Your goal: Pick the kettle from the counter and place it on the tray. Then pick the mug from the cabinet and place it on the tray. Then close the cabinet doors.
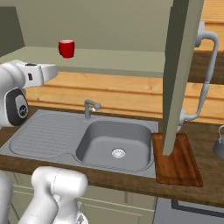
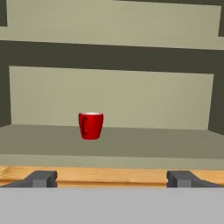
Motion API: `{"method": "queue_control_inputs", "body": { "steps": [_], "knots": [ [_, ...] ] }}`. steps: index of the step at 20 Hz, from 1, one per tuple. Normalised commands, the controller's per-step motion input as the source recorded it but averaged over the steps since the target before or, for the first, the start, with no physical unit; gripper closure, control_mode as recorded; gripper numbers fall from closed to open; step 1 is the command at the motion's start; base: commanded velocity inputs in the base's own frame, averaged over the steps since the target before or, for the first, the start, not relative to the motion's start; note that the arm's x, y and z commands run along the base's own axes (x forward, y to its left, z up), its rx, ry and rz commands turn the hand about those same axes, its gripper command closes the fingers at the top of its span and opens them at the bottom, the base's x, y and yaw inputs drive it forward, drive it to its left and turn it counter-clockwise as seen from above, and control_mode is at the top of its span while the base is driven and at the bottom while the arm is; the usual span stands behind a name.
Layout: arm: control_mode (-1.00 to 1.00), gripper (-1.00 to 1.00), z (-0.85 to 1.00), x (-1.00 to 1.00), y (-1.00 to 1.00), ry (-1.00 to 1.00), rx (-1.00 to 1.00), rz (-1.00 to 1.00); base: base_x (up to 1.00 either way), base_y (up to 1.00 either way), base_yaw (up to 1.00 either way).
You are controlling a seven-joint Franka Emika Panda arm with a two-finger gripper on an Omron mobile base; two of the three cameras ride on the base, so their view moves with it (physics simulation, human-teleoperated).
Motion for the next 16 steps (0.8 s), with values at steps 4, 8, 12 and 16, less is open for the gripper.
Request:
{"method": "queue_control_inputs", "body": {
  "steps": [4,8,12,16],
  "knots": [
    [-1.00,-1.00,0.00,0.00,0.02,0.01,0.00,0.00,0.00,0.00,0.00],
    [-1.00,-1.00,0.03,0.03,0.17,0.00,0.00,0.00,0.00,0.00,0.00],
    [-1.00,-1.00,0.03,0.09,0.21,0.00,0.00,0.00,0.00,0.00,0.00],
    [-1.00,-1.00,0.00,0.27,0.24,0.01,0.00,0.00,0.00,0.00,0.00]
  ]
}}
